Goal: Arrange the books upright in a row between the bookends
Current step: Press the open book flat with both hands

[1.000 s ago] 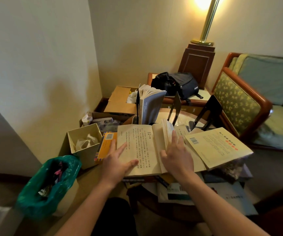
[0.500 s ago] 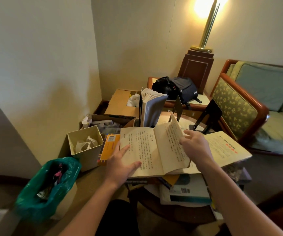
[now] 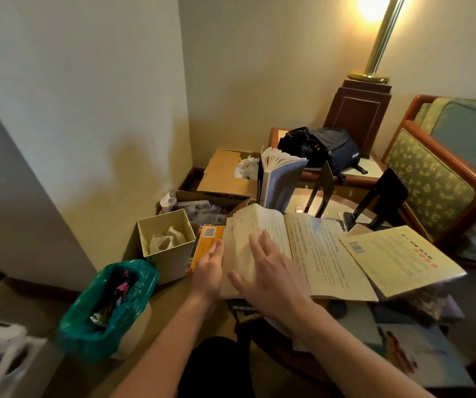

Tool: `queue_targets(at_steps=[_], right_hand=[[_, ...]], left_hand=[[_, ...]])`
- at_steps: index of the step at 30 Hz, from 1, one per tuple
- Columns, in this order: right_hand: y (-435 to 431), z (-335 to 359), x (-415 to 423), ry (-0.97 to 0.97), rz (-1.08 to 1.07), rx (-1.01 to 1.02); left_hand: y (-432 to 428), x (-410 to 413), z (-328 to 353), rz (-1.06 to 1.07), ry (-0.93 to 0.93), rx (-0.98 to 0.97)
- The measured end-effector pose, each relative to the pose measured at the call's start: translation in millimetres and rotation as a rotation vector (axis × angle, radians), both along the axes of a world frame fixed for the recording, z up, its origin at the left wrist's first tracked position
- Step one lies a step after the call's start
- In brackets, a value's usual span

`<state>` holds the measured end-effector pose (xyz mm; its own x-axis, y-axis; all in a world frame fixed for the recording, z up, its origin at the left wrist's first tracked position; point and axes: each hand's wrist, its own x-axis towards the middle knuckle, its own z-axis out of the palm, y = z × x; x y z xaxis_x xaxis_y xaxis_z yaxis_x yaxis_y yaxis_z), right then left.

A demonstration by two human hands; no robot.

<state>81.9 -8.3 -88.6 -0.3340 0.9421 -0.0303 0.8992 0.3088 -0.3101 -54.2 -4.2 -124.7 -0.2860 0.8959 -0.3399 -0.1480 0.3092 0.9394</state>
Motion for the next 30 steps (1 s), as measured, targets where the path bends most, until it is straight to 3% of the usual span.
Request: queue_targets(at_steps=[2, 6, 9, 12, 15, 18, 21, 30], right_hand=[[1, -9, -1, -0.049, 0.047, -0.056], [18, -15, 16, -0.085, 0.197, 0.022], [45, -21, 37, -0.148, 0.115, 0.088], [66, -36, 56, -0.221, 0.050, -0.017], [68, -50, 64, -0.169, 0.047, -0.055], [66, -58, 66, -0.133, 0.041, -0.025], [67, -63, 69, -0.112, 0.041, -0.017], [68, -68, 73, -0.059, 0.033, -0.019]], left_hand=[[-2, 2, 1, -0.042, 0.019, 0.034], [1, 3, -14, -0.144, 0.347, 0.100], [2, 4, -21, -0.197, 0.463, 0.100], [-1, 7, -20, -0.252, 0.541, 0.093], [-2, 11, -19, -0.365, 1.161, 0.041], [0, 24, -12, -0.549, 1.445, 0.220], [11, 35, -13, -0.707, 1.534, 0.179], [91, 28, -12, -0.701, 1.467, 0.012]])
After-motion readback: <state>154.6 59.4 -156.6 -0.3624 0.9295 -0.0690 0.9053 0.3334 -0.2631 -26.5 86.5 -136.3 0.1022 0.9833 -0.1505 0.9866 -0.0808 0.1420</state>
